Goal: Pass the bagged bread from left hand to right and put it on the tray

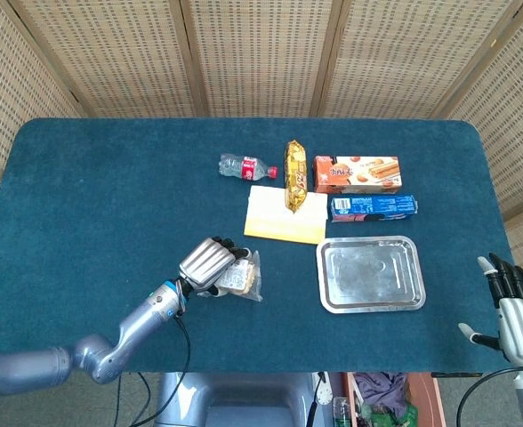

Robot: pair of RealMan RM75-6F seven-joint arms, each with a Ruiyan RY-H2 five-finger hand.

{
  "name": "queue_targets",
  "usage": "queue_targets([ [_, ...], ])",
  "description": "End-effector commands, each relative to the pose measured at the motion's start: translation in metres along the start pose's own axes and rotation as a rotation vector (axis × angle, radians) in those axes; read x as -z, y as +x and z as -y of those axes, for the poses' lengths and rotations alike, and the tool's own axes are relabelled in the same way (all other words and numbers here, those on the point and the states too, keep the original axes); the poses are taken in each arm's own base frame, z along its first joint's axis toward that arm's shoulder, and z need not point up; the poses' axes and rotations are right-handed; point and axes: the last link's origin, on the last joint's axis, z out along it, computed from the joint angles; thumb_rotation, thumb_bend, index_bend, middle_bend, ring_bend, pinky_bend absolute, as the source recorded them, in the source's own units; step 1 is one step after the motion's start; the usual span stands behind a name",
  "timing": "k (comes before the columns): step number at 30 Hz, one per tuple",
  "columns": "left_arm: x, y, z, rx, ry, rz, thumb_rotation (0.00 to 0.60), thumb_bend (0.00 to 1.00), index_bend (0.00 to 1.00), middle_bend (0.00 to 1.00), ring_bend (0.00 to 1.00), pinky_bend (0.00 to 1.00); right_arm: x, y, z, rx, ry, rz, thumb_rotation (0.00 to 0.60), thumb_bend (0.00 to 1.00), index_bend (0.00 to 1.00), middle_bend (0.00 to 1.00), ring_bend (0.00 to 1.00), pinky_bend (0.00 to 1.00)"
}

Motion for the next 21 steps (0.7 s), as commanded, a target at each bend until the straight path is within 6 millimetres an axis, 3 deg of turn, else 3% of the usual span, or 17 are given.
queue_targets([
  [1, -0.01, 0.002, -0.01, 0.083, 0.006, -0.033, 0.6, 0.0, 0.0, 0.0, 0.0, 0.05, 0.0, 0.0, -0.001, 0.001, -0.003, 0.002, 0.6, 0.0, 0.0, 0.0, 0.0, 0.0],
  [4, -0.005, 0.01, -0.009, 0.137, 0.001, -0.093, 0.6, 0.0, 0.0, 0.0, 0.0, 0.03, -0.001, -0.001, -0.001, 0.004, -0.005, 0.006, 0.6, 0.0, 0.0, 0.0, 0.0, 0.0],
  [9, 0.02, 0.025, 0.018, 0.147, 0.051, -0.132, 0.6, 0.0, 0.0, 0.0, 0.0, 0.01, -0.001, -0.006, 0.003, 0.011, 0.018, 0.029, 0.6, 0.0, 0.0, 0.0, 0.0, 0.0],
  [14, 0.064, 0.039, 0.059, 0.12, 0.177, -0.157, 0.6, 0.0, 0.0, 0.0, 0.0, 0.0, -0.009, -0.015, 0.021, 0.048, 0.145, 0.078, 0.6, 0.0, 0.0, 0.0, 0.0, 0.0],
  [21, 0.15, 0.045, 0.126, 0.105, 0.44, -0.198, 0.6, 0.0, 0.0, 0.0, 0.0, 0.0, -0.037, -0.022, 0.083, 0.04, 0.511, 0.191, 0.6, 0.0, 0.0, 0.0, 0.0, 0.0],
])
